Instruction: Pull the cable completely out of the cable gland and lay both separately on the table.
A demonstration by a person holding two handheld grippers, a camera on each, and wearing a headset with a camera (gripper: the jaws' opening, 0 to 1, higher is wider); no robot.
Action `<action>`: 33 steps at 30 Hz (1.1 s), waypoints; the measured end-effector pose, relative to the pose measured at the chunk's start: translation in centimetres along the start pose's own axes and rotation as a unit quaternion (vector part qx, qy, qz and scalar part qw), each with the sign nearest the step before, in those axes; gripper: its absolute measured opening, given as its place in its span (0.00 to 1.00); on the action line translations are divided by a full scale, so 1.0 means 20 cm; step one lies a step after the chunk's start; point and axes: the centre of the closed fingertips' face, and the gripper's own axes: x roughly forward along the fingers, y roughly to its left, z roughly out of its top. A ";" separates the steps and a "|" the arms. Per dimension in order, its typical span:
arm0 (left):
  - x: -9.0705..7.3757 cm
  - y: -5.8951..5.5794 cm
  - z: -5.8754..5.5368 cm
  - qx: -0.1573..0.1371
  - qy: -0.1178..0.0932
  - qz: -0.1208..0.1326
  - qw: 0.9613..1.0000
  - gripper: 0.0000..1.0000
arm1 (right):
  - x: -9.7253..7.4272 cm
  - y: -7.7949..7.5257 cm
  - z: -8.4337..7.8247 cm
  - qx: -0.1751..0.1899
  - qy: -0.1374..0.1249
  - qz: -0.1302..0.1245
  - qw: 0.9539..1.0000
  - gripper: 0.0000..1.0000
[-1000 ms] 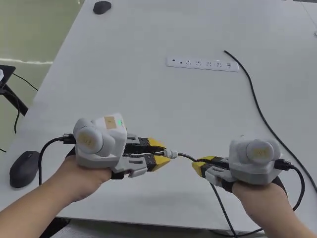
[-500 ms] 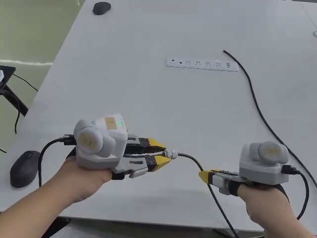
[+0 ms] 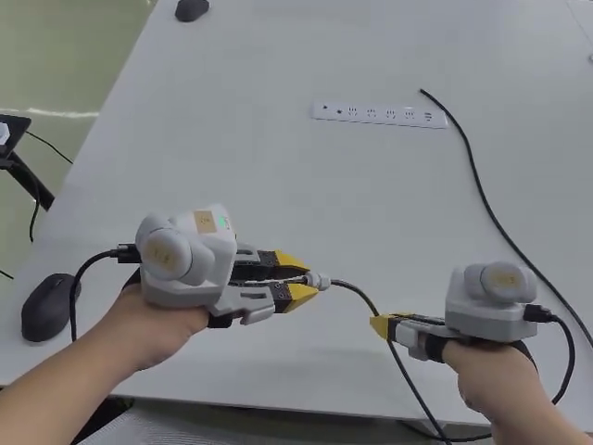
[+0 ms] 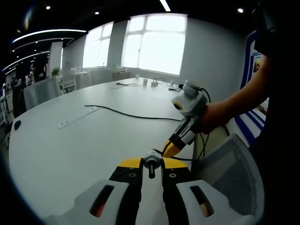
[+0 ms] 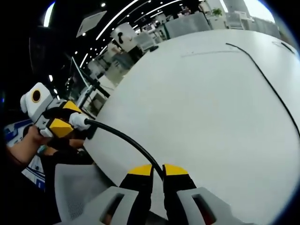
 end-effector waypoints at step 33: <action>0.00 -0.01 0.02 -0.012 -0.010 0.004 1.000 0.15 | -0.13 0.37 0.29 -0.348 -0.044 0.047 0.935 0.29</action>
